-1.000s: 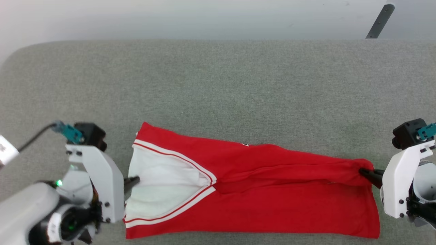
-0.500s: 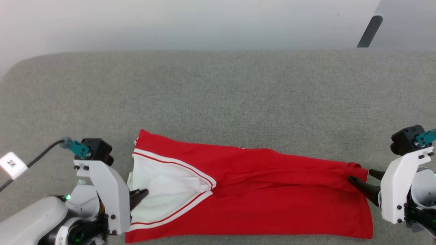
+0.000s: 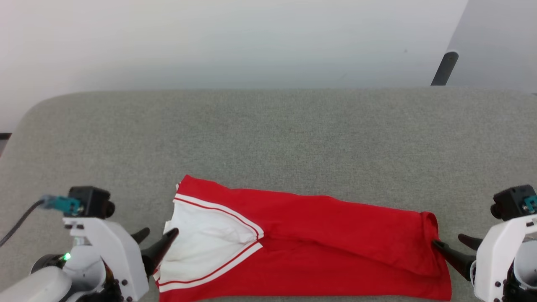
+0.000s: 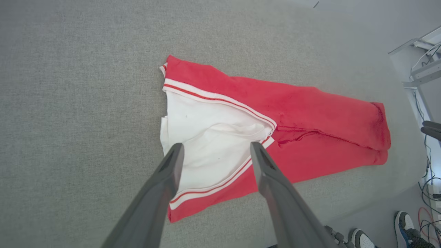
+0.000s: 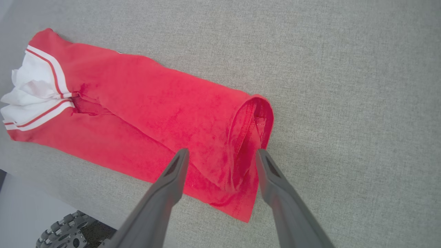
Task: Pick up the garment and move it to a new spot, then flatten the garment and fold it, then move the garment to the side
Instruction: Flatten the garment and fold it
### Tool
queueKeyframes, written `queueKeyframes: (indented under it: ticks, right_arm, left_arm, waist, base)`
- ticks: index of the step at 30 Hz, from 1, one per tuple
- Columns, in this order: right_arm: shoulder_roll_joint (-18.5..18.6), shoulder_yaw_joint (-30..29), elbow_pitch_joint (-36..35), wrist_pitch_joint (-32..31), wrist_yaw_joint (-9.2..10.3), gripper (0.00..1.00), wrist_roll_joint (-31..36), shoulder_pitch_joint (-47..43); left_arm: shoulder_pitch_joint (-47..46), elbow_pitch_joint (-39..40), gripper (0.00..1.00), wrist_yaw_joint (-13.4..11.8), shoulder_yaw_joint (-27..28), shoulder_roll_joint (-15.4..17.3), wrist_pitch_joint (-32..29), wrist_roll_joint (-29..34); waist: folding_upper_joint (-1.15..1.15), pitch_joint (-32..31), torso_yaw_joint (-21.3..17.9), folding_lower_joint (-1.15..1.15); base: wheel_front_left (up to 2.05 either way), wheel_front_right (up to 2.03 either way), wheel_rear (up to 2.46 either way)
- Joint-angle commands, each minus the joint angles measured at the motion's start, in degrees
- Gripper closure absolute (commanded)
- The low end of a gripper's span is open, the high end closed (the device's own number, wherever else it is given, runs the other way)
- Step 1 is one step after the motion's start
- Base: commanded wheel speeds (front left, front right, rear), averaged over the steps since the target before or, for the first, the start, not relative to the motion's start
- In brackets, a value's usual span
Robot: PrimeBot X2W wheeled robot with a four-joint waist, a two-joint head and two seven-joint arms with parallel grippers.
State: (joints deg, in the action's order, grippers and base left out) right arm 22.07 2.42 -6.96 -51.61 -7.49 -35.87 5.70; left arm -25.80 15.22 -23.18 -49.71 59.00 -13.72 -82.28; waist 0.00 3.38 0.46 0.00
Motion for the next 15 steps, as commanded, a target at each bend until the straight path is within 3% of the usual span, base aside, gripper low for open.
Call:
queueKeyframes:
  ticks: [1,7,15]
  right_arm:
    - [-0.6,-0.8,-0.2,0.5,0.0,0.0,-0.2,-1.0]
    - [-3.3,-4.5,-0.3,1.8,0.0,0.0,1.8,-4.4]
    - [-6.2,-9.3,1.5,0.6,0.0,0.0,5.1,-6.2]
  left_arm:
    - [1.3,-0.2,0.0,0.2,0.7,-0.3,1.7,-0.2]
    - [6.7,-1.5,0.0,2.3,3.0,-0.1,12.8,1.4]
    - [13.6,-4.9,0.0,6.2,7.0,-2.1,27.0,2.6]
  waist:
    - [0.0,-0.7,0.0,0.0]
    - [0.0,-2.1,0.2,0.0]
    - [0.0,-3.0,1.8,0.0]
  base:
    - [0.0,0.0,0.0]
    - [0.0,0.0,0.0]
    - [0.0,0.0,0.0]
